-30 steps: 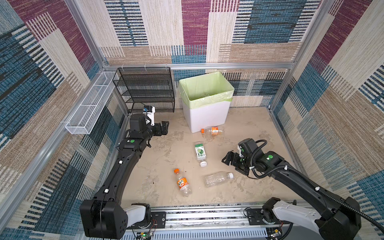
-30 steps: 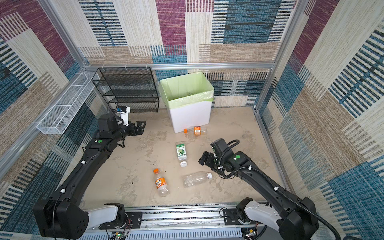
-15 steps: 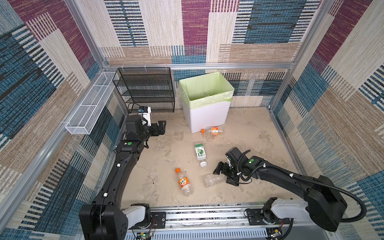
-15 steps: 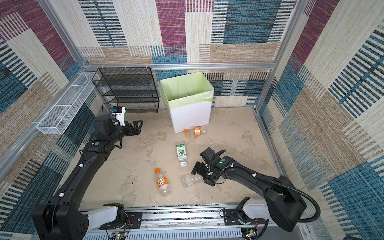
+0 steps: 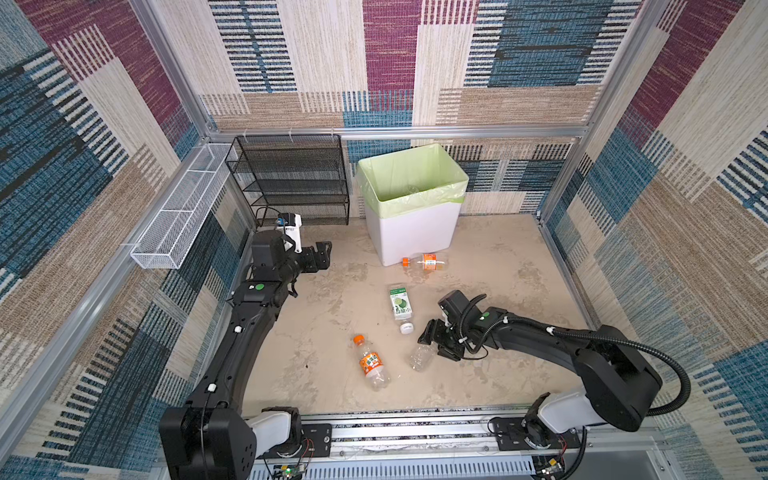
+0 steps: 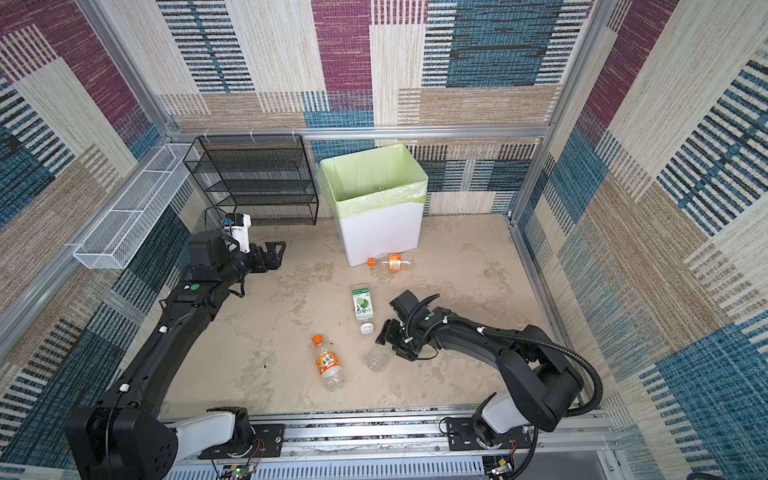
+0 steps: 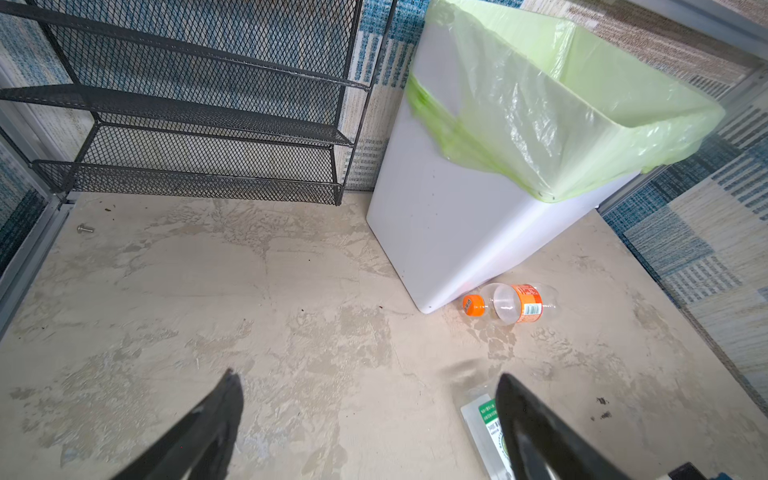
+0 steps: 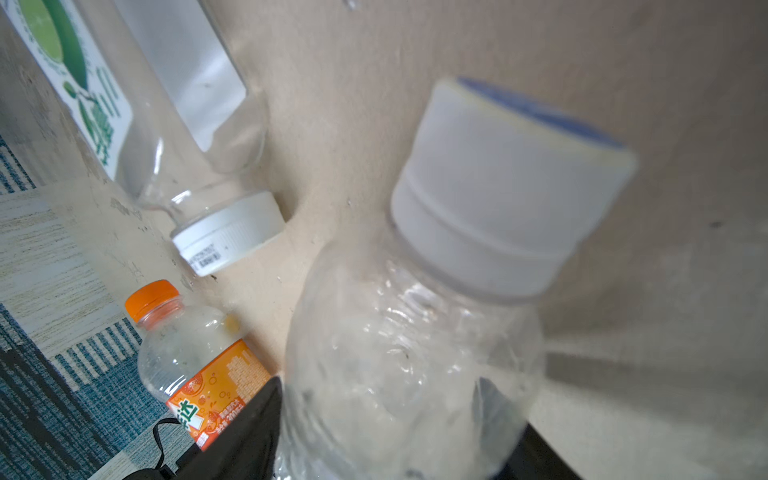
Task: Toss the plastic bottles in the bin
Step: 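Close the right gripper on the white-capped clear bottle and lift it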
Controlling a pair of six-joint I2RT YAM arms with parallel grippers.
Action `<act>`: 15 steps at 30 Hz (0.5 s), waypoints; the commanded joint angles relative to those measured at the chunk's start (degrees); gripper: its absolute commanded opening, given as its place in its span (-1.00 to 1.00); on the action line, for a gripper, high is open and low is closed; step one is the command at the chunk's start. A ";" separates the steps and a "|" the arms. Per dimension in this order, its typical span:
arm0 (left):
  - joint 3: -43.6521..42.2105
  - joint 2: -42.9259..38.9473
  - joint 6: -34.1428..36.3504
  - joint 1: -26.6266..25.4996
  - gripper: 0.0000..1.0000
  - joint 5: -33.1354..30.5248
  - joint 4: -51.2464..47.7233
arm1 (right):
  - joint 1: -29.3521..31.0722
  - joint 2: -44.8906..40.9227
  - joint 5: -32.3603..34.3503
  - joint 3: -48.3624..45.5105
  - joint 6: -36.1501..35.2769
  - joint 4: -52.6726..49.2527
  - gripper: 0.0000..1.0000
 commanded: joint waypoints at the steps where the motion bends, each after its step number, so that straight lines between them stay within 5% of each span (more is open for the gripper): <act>1: -0.19 0.18 -0.24 0.13 0.90 -0.18 1.48 | -1.45 0.51 3.70 -0.01 -2.20 0.43 0.32; 10: -1.25 0.88 -1.09 0.15 0.88 1.48 2.73 | -11.24 -3.70 9.50 3.00 -11.59 1.65 0.26; 15: -1.25 2.16 -1.95 0.06 0.85 3.07 3.42 | -14.32 -5.48 14.13 10.20 -26.06 4.16 0.29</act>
